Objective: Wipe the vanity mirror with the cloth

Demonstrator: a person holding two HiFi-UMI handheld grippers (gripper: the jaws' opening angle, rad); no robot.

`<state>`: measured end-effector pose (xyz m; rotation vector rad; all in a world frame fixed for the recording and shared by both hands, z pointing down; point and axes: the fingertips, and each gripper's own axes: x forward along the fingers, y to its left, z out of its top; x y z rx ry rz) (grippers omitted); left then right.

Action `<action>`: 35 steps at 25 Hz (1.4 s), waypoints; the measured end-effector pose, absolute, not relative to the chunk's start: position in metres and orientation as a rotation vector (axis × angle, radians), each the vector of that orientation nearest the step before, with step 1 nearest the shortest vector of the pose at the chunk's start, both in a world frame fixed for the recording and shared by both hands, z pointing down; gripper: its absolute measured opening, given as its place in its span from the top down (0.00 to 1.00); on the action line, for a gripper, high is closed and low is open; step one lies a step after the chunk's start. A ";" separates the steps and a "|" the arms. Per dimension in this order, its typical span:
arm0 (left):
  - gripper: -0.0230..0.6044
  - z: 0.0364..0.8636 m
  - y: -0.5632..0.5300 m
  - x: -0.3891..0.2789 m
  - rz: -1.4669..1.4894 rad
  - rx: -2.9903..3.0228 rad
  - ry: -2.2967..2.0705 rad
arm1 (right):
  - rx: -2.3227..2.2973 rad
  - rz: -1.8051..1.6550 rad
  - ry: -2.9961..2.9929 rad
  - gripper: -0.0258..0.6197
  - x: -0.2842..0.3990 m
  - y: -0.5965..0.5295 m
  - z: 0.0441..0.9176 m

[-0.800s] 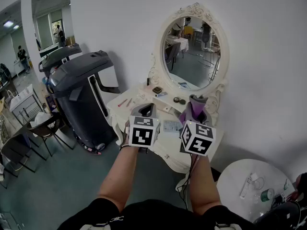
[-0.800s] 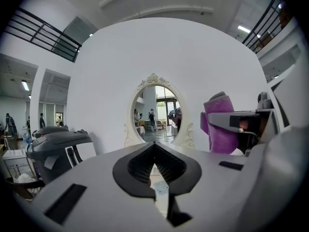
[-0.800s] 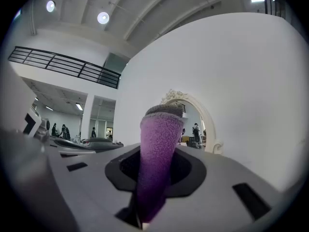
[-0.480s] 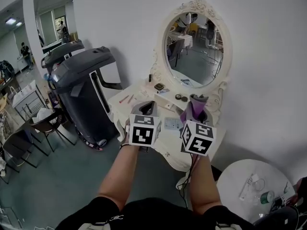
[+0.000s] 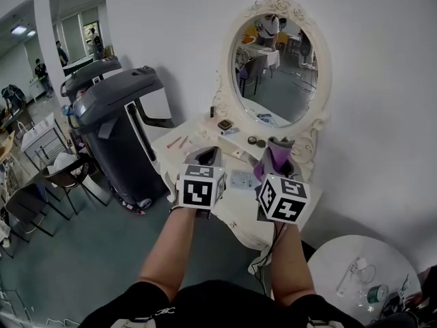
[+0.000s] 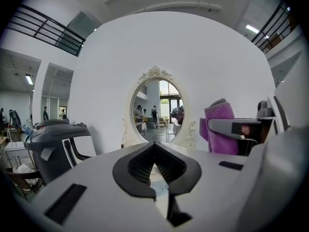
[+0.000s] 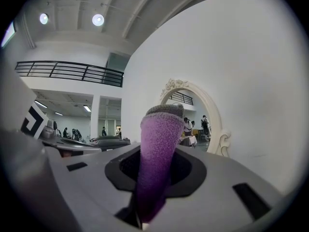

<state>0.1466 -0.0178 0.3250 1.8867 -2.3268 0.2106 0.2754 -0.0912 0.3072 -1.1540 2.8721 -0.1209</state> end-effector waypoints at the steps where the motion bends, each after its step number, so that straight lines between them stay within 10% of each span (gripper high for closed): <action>1: 0.96 0.325 -0.021 0.147 0.213 1.881 -2.333 | -1.150 -0.120 2.875 0.81 0.276 -0.095 0.308; 35: 0.96 0.337 -0.237 -0.031 0.306 2.191 -2.056 | -1.485 0.060 2.825 0.81 0.087 -0.272 0.305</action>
